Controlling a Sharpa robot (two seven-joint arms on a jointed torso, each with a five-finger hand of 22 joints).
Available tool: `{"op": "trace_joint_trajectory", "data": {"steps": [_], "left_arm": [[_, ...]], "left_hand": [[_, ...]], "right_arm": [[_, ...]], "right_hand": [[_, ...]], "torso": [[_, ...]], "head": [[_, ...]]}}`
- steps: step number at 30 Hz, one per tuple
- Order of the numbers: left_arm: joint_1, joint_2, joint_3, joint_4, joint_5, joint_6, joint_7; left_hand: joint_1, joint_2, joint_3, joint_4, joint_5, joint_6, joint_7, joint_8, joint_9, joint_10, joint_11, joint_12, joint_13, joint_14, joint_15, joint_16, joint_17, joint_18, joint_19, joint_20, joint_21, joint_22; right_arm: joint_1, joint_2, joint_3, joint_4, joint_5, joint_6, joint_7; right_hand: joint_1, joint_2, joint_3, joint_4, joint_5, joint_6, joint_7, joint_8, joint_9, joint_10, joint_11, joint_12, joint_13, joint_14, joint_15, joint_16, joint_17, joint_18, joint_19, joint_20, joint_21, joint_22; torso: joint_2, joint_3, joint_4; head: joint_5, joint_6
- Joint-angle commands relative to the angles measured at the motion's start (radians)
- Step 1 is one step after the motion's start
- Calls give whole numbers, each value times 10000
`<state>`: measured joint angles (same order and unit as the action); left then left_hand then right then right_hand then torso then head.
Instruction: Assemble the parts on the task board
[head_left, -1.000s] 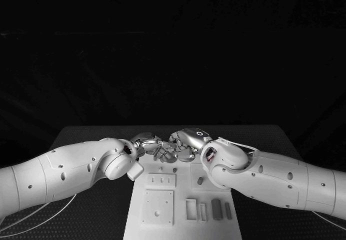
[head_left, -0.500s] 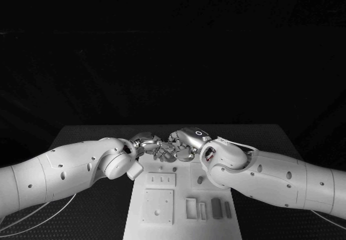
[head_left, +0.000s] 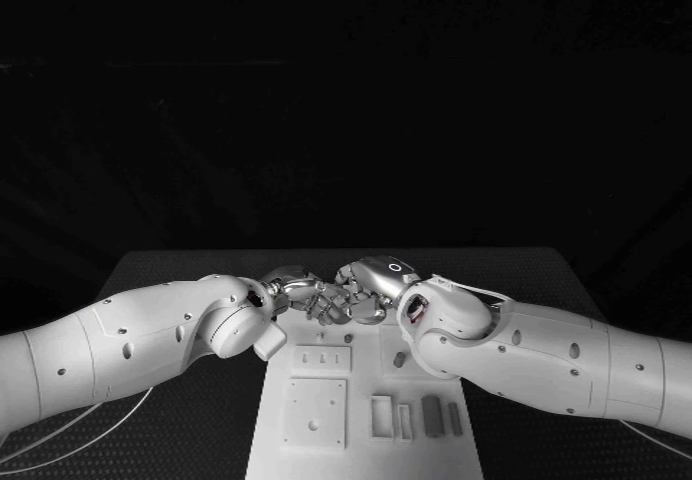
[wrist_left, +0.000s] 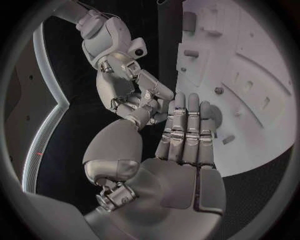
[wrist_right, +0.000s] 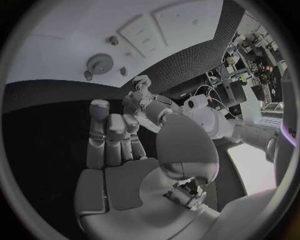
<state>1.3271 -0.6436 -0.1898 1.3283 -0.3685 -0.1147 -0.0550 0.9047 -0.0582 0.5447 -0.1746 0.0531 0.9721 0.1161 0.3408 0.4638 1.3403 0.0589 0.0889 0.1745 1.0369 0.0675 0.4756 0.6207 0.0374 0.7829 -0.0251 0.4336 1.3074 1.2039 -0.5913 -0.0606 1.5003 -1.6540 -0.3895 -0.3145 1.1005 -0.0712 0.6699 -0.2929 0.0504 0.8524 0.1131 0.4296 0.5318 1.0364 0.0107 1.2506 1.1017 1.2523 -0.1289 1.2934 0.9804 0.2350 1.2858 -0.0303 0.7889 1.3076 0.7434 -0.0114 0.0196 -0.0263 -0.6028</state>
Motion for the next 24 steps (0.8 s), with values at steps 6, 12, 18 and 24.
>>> {"op": "trace_joint_trajectory", "data": {"steps": [6, 12, 18, 24], "left_arm": [[31, 69, 34, 82, 96, 132, -18], [31, 66, 34, 80, 94, 121, -42], [31, 72, 34, 80, 94, 91, -65], [31, 67, 34, 72, 94, 55, -61]], "left_hand": [[-479, -304, -143, 184, -25, 97, 10, 7, -42, 89, 19, 32, 22, 44, -38, 42, 25, 51, 15, -94, 62, 138], [-489, -328, -137, 176, -21, 103, 5, 3, -48, 94, 14, 27, 26, 43, -46, 49, 31, 56, 14, -106, 66, 138], [-310, -119, 23, 98, -12, 132, -9, 2, -59, 116, -1, 20, 39, 49, -63, 66, 44, 64, 15, -123, 78, 141], [212, 433, 418, -248, 15, 194, -20, -1, -84, 163, -18, 2, 69, 61, -65, 98, 64, 26, -11, -120, 103, 150]], "right_arm": [[-29, 89, -42, -11, -61, 246, 61], [-29, 101, -47, -17, -65, 260, 57], [-30, 109, -51, 0, -65, 263, 54], [-30, 100, -54, 4, -65, 294, 49]], "right_hand": [[29, -102, 98, -1, -16, 2009, -370, -9, -11, -497, -420, -37, -12, 22, -67, -69, -10, 268, 39, -26, 10, 113], [29, -108, 115, -1, -16, 2013, -372, -10, -10, -493, -421, -39, -13, 24, -69, -71, -11, 268, 42, -26, 8, 112], [27, -112, 127, 0, -17, 2016, -373, -11, -9, -490, -422, -40, -14, 27, -70, -73, -12, 268, 44, -26, 6, 111], [27, -118, 139, 0, -16, 2019, -374, -12, -9, -488, -423, -41, -15, 29, -71, -74, -13, 268, 47, -26, 5, 111]], "torso": [[2, -2, 9], [-1, -7, 5], [-1, -4, -4], [0, -4, 2]], "head": [[-15, -28], [-21, -51], [-14, -59], [-28, -78]]}}
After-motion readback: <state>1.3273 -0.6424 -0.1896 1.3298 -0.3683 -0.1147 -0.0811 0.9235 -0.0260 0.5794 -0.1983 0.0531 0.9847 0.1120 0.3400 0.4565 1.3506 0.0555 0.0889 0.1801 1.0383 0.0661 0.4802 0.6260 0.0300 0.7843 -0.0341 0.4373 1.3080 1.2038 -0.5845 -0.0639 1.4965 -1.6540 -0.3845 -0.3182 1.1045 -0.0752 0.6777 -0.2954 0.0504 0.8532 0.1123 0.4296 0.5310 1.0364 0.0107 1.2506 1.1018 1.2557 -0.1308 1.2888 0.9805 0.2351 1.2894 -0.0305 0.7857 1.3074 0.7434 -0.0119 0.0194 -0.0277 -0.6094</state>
